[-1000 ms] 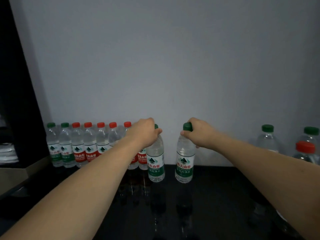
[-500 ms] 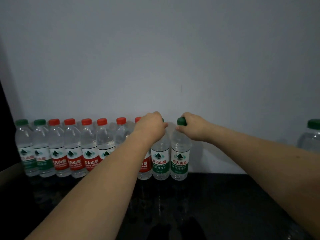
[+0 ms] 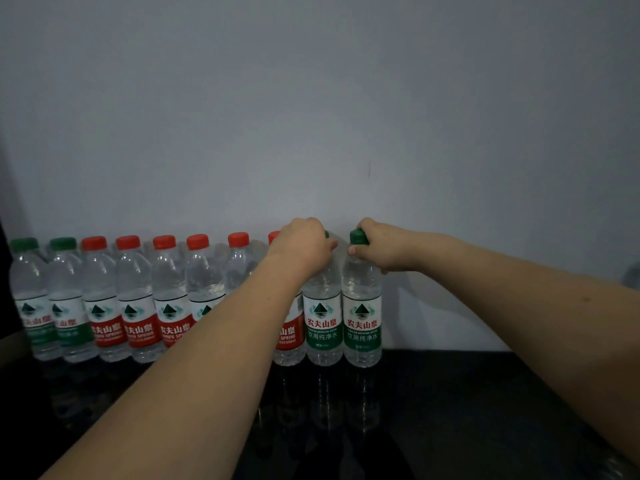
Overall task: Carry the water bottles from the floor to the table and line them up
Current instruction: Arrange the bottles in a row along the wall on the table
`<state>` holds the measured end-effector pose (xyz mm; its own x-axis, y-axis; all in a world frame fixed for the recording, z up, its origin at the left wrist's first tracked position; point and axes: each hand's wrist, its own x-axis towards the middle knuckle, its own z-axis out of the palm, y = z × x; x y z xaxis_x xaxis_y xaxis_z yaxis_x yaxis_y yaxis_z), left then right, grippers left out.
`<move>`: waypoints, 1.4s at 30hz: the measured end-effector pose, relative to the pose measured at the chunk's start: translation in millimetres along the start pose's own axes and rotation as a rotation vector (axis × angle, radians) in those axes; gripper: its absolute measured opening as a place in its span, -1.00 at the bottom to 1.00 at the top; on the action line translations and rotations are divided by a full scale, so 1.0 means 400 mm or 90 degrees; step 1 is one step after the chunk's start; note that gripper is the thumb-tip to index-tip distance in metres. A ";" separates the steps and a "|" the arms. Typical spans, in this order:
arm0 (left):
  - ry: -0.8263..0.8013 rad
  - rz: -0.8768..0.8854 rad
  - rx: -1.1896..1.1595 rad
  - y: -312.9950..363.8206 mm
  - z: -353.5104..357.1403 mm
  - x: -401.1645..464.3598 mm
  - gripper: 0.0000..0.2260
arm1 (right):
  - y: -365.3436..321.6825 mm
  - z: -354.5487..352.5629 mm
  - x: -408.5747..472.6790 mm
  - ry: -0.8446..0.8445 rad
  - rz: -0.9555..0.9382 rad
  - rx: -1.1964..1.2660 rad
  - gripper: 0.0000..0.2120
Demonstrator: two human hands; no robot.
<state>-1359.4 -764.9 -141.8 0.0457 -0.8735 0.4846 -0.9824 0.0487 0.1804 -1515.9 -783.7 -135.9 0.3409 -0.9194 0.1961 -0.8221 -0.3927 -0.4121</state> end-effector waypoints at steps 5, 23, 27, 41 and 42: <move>0.004 -0.016 -0.010 0.006 -0.003 -0.006 -0.65 | 0.009 0.011 0.005 0.021 -0.002 0.010 -0.72; 0.020 -0.019 -0.026 0.047 -0.296 -0.175 -0.80 | -0.050 -0.194 -0.253 0.159 -0.026 0.016 -0.66; 0.030 0.020 -0.030 0.099 -0.430 -0.270 -0.70 | -0.091 -0.324 -0.416 0.212 -0.025 -0.044 -0.70; 0.026 0.180 -0.047 0.446 -0.626 -0.632 -0.63 | -0.032 -0.538 -0.989 0.122 0.034 -0.187 -0.70; 0.018 0.198 -0.045 0.473 -0.620 -0.652 -0.62 | -0.006 -0.551 -1.022 0.118 0.047 -0.182 -0.72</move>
<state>-1512.2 -408.0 -21.9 -0.2488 -0.7976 0.5494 -0.9352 0.3455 0.0781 -1753.7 -402.3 -19.0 0.2083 -0.9155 0.3442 -0.9451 -0.2790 -0.1703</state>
